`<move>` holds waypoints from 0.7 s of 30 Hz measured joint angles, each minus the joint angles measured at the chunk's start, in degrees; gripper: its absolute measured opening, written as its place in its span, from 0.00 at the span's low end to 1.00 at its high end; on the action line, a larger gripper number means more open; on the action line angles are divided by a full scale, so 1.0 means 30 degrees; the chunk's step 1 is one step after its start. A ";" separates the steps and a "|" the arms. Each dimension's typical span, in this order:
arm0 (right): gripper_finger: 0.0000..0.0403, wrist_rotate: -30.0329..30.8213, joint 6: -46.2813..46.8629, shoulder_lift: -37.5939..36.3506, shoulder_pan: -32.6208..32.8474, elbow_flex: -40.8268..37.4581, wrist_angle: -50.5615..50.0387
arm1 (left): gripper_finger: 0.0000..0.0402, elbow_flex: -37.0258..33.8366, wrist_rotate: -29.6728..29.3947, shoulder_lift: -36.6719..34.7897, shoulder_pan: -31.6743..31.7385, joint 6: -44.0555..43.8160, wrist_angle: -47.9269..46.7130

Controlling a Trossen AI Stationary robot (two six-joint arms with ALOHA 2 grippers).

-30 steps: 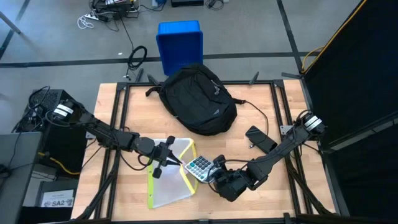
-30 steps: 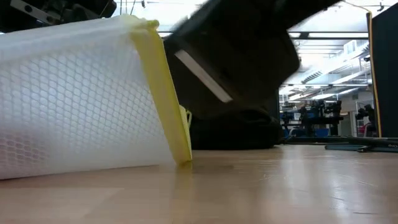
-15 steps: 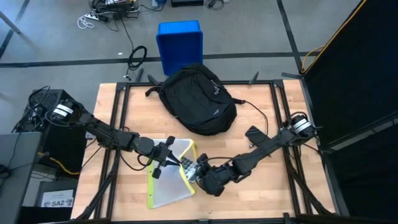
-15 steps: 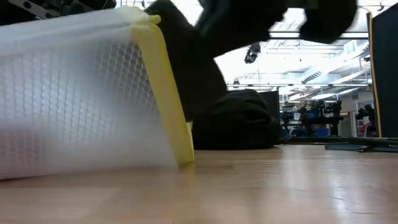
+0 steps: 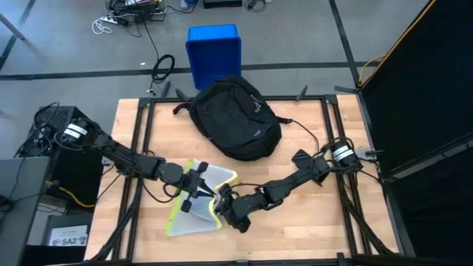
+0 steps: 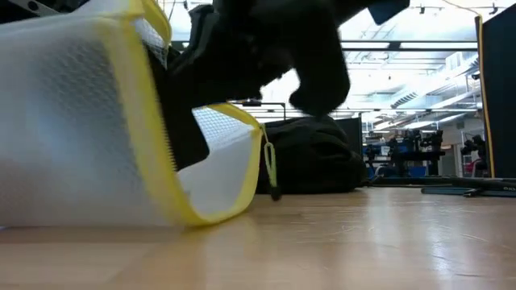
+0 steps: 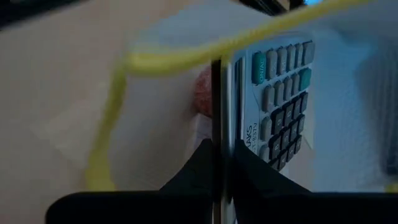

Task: Unpack backpack
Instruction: Put the calculator into the yellow zip bag

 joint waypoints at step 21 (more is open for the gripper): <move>0.01 0.3955 0.1391 0.0342 -0.1085 -0.0044 0.0042 | 0.00 0.0000 -0.0080 0.0000 0.0015 0.0075 -0.0060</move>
